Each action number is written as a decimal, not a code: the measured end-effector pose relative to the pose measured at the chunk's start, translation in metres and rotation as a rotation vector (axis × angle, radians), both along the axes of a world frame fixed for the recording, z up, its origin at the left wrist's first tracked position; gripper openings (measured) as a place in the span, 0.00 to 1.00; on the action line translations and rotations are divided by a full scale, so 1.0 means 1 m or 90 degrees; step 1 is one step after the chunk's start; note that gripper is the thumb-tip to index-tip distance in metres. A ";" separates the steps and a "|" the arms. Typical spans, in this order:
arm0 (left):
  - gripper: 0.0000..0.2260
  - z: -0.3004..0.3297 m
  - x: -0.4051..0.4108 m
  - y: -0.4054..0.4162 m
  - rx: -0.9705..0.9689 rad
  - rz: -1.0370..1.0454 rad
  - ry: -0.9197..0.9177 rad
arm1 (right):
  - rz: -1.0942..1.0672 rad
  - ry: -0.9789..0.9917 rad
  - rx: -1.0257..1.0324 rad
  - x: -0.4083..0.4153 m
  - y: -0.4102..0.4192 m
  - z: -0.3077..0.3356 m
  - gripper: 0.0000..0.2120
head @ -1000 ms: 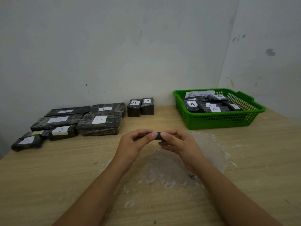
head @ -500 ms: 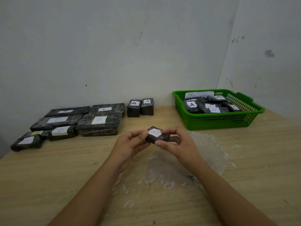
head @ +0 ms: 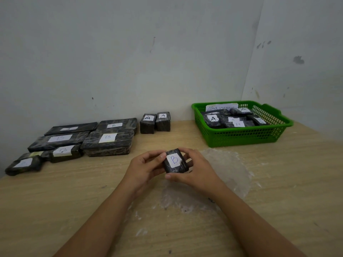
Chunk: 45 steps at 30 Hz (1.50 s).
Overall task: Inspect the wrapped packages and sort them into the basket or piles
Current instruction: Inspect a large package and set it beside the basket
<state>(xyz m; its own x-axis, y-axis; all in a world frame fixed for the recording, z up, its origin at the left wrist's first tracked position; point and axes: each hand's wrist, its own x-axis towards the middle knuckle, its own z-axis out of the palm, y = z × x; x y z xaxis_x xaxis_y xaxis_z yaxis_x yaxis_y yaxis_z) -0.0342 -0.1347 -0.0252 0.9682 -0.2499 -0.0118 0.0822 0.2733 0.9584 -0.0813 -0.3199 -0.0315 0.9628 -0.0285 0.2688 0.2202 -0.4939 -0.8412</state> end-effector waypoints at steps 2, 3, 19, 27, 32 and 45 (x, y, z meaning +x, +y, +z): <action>0.14 -0.002 -0.002 -0.004 0.016 -0.003 -0.018 | -0.023 -0.003 -0.021 -0.001 -0.002 0.000 0.42; 0.14 -0.002 -0.003 -0.006 0.028 -0.007 -0.028 | -0.032 0.004 -0.029 -0.002 -0.003 0.000 0.41; 0.23 -0.022 0.000 -0.006 0.795 -0.039 -0.357 | -0.269 0.177 -0.162 0.015 -0.102 0.022 0.36; 0.27 -0.029 0.002 -0.011 0.881 -0.069 -0.341 | -0.360 0.157 -0.160 0.020 -0.119 -0.008 0.37; 0.27 -0.030 0.003 -0.010 0.888 -0.074 -0.347 | -0.365 0.167 -0.182 0.023 -0.119 -0.012 0.38; 0.27 -0.027 0.000 -0.008 0.881 -0.099 -0.340 | -0.431 0.119 -0.314 0.011 -0.109 -0.003 0.38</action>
<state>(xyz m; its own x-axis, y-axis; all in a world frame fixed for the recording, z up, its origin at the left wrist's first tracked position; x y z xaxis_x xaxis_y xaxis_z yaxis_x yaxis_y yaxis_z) -0.0341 -0.1426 -0.0527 0.9000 -0.4356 0.0181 -0.4107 -0.8333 0.3702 -0.0708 -0.4286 -0.0342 0.8106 -0.5340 0.2405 -0.3742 -0.7881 -0.4887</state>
